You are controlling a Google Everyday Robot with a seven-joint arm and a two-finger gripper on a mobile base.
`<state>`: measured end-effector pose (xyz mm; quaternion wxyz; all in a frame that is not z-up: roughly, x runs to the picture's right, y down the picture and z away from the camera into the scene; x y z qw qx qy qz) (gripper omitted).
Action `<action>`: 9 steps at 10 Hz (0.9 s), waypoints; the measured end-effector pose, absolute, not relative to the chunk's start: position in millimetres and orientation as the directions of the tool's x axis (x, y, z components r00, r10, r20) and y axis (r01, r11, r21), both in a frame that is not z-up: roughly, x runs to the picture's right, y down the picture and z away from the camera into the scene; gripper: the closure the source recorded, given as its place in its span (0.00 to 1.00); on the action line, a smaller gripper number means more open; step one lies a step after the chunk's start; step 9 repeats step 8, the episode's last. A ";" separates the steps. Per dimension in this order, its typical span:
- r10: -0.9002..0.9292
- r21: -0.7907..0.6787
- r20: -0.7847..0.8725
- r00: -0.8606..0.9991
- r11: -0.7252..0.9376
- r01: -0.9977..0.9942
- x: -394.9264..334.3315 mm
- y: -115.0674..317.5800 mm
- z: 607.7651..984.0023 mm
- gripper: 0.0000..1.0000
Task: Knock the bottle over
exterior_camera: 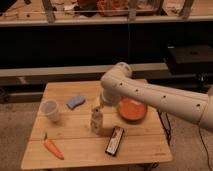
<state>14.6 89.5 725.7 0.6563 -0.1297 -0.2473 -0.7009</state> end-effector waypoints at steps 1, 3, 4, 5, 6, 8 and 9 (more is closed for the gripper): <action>-0.854 0.178 0.507 -0.120 -0.033 0.984 25.2 88.5 727.1 0.20; -0.841 0.176 0.526 -0.130 -0.041 0.983 48.3 88.5 728.7 0.20; -0.831 0.161 0.545 -0.114 -0.029 0.986 66.1 88.9 731.5 0.20; -0.817 0.129 0.571 -0.080 -0.006 0.992 84.9 89.8 735.7 0.20; -0.801 0.075 0.597 -0.030 0.018 0.997 102.9 91.1 740.6 0.20; -0.779 -0.050 0.620 0.086 0.070 0.996 127.2 91.6 748.0 0.20; -0.779 -0.050 0.620 0.086 0.070 0.996 127.2 91.6 748.0 0.20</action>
